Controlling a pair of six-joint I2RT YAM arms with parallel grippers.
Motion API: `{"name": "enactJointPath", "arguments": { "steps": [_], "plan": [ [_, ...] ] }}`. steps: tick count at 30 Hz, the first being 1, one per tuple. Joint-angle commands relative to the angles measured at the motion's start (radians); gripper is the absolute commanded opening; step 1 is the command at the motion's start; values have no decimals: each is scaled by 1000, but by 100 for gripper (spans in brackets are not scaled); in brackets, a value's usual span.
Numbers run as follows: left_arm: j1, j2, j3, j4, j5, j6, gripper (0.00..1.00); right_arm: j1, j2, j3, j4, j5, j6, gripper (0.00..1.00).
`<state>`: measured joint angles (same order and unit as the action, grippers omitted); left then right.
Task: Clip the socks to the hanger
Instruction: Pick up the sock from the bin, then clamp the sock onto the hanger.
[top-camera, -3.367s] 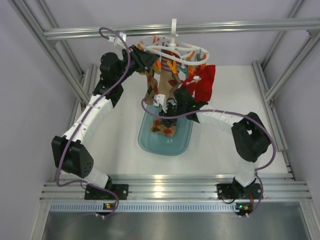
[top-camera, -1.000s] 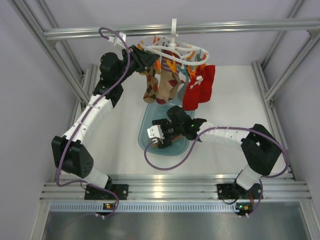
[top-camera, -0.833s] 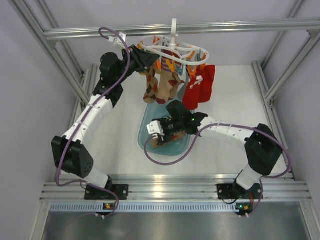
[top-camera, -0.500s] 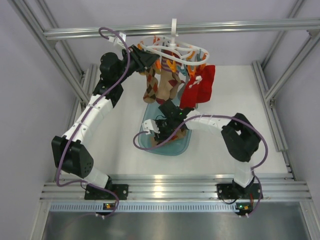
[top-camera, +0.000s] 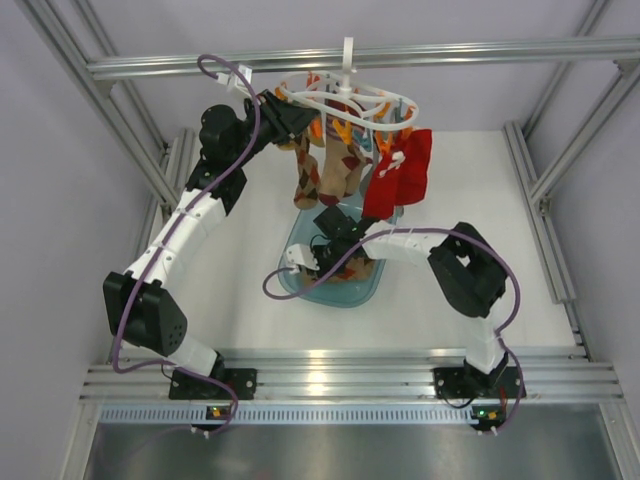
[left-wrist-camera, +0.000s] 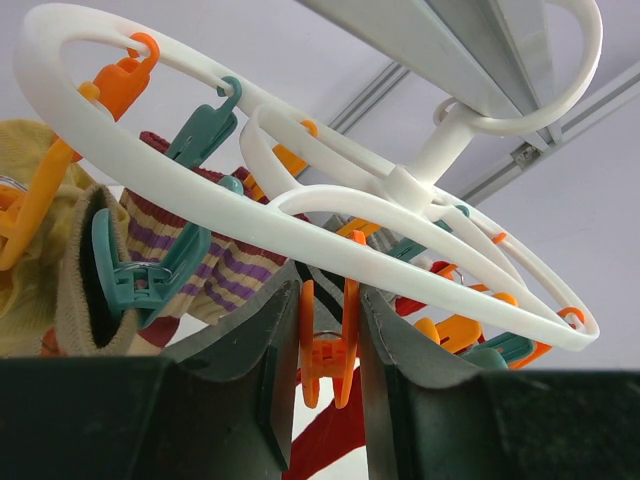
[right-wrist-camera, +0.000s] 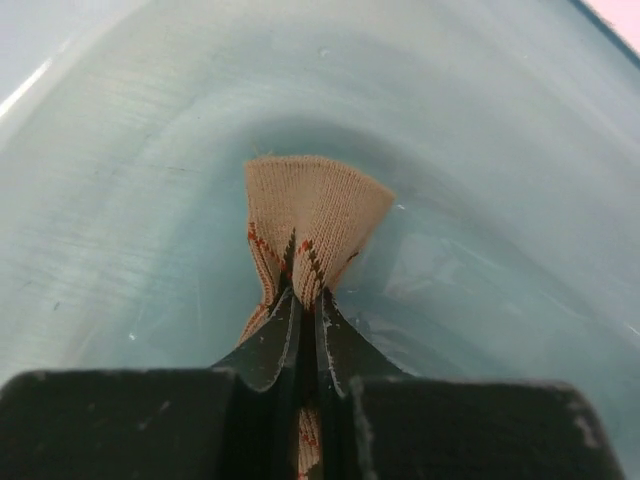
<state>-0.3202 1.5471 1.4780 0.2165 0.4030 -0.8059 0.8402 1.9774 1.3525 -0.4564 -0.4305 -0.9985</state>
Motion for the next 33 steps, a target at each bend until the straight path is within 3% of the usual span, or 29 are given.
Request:
{"name": "enactJointPath", "arguments": {
  "steps": [1,6,9,10,14,19,33],
  "plan": [
    [20,-4,-2,-60,-9,14,0,-29,-138,-32,71,-31,52,0],
    [20,-5,-2,-52,-1,5,0,-102,-365,-157,301,-109,225,0],
    [20,-10,-7,-40,5,-2,0,-168,-481,-267,571,-116,389,0],
    [21,-9,-10,-36,7,-7,0,-200,-503,-292,711,-116,427,0],
    [21,-10,-33,13,46,-35,0,-265,-546,-336,916,-129,662,0],
    [23,-4,-35,37,80,-53,0,-319,-531,-279,1015,-166,923,0],
    [23,-4,-53,60,117,-82,0,-320,-523,-245,1131,-83,1210,0]
  ]
}}
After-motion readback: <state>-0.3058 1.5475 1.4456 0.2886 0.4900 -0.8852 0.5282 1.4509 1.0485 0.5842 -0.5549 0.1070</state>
